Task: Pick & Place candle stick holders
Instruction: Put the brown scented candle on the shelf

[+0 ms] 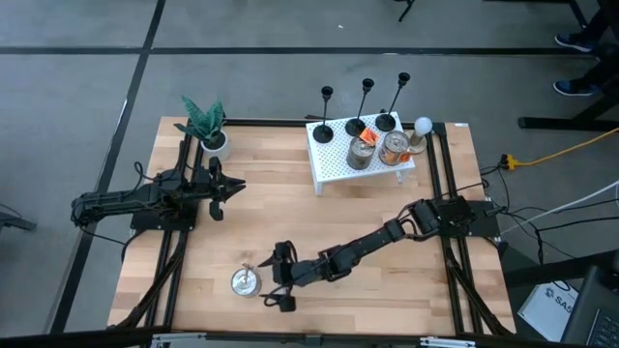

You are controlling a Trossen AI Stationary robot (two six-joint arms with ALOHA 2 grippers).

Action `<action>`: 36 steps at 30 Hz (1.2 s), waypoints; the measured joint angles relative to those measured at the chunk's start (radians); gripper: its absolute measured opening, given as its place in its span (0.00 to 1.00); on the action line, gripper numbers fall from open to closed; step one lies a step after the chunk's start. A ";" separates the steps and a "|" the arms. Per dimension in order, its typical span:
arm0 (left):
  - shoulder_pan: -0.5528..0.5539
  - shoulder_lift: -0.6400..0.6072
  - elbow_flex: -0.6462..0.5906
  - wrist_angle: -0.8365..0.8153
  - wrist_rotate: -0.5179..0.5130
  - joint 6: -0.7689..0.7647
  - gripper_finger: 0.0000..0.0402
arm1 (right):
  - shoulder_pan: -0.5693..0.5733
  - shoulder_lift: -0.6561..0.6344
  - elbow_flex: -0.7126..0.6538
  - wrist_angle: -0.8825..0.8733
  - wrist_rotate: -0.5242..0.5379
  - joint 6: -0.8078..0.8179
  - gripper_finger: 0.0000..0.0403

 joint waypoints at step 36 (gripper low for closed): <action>0.000 0.000 0.000 0.000 0.000 0.000 0.15 | -0.051 0.272 0.386 -0.034 -0.127 -0.048 0.99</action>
